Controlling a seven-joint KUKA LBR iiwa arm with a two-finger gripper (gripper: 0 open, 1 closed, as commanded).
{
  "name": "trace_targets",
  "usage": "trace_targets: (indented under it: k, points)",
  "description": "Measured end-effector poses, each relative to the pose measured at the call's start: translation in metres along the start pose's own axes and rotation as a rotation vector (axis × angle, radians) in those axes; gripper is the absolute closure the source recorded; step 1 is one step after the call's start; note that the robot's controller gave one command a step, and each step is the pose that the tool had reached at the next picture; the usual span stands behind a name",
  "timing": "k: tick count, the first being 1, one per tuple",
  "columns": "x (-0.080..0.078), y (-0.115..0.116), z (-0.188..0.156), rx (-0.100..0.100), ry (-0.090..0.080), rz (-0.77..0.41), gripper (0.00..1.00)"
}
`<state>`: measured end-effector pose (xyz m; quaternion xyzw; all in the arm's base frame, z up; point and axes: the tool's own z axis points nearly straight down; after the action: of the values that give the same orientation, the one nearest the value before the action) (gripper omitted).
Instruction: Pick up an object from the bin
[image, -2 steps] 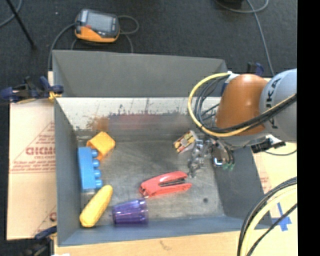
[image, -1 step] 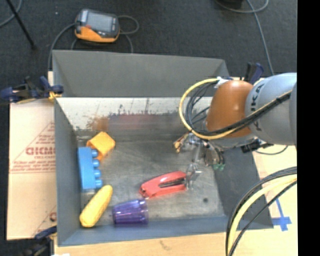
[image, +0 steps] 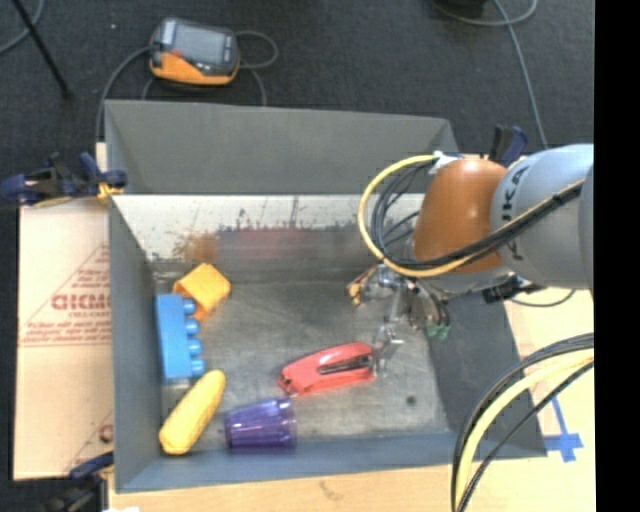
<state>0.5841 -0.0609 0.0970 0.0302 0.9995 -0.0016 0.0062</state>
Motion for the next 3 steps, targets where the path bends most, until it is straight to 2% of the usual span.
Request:
trace_targets:
  k: [1, 3]
  points:
    - [0.0106, 0.0260, 0.0037, 0.016, -0.016, -0.462, 1.00]
    - [0.0105, 0.0214, 0.0076, 0.009, -0.017, -0.458, 1.00]
